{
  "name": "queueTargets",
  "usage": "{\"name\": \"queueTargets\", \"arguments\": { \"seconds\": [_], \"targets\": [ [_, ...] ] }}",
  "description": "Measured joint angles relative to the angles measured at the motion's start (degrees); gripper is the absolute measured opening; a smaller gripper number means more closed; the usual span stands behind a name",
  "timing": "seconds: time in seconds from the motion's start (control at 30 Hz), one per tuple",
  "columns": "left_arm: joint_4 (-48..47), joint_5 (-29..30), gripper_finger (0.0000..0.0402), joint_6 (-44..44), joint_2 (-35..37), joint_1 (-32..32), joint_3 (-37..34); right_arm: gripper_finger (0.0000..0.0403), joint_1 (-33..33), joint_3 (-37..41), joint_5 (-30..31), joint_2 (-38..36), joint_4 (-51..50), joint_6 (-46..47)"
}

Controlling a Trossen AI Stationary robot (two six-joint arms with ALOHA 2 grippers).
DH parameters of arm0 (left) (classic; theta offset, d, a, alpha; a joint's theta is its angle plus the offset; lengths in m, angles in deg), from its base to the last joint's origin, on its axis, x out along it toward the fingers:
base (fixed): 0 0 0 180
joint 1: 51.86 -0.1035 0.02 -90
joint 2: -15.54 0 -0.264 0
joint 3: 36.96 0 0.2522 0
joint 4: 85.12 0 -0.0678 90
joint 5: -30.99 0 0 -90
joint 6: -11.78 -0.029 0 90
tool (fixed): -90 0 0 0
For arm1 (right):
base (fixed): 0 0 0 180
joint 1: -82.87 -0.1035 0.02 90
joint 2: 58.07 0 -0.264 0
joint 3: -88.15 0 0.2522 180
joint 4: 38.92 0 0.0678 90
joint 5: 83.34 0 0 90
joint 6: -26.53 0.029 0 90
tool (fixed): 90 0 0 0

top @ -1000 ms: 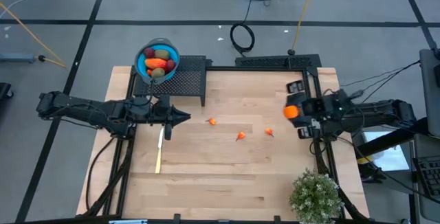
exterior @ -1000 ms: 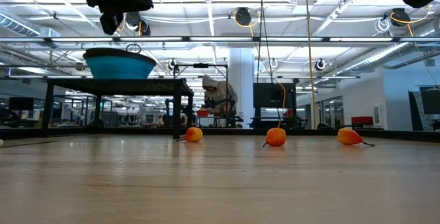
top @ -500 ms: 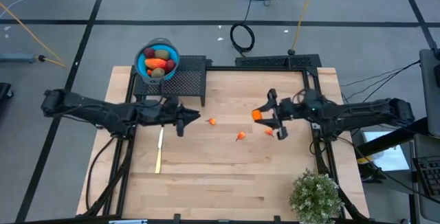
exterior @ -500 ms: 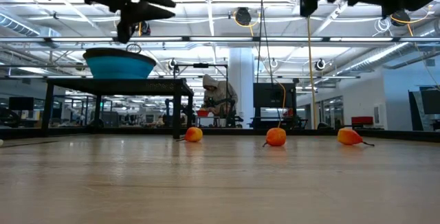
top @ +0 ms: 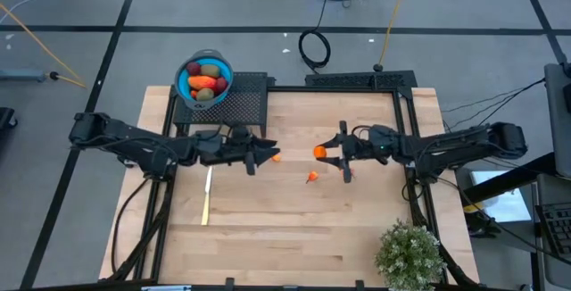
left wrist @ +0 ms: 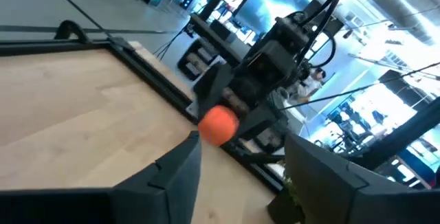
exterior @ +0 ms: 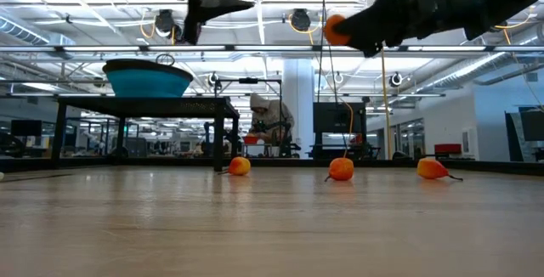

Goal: Pick & Place Fruit
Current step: Put the tangerine into the blue strainer bowl on the shelf

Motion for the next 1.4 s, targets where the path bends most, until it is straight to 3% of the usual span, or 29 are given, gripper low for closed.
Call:
{"name": "queueTargets", "arguments": {
  "seconds": [0.2, 0.7, 1.4],
  "targets": [
    [0.1, 0.0, 0.0229, 1.9, -6.4, 0.0, 6.9, 0.0155, -2.4, -1.3, 5.8, 1.7, -1.0, -4.6],
    [-12.7, 0.0, 0.023, 4.3, -19.1, 0.0, 22.6, 0.0155, -4.3, -9.8, 6.3, 1.8, -11.2, -7.9],
    [-18.4, 1.6, 0.023, 6.3, -21.4, -0.6, 24.9, 0.0155, -4.6, -10.2, 6.0, 1.5, -13.1, -8.2]
  ]
}}
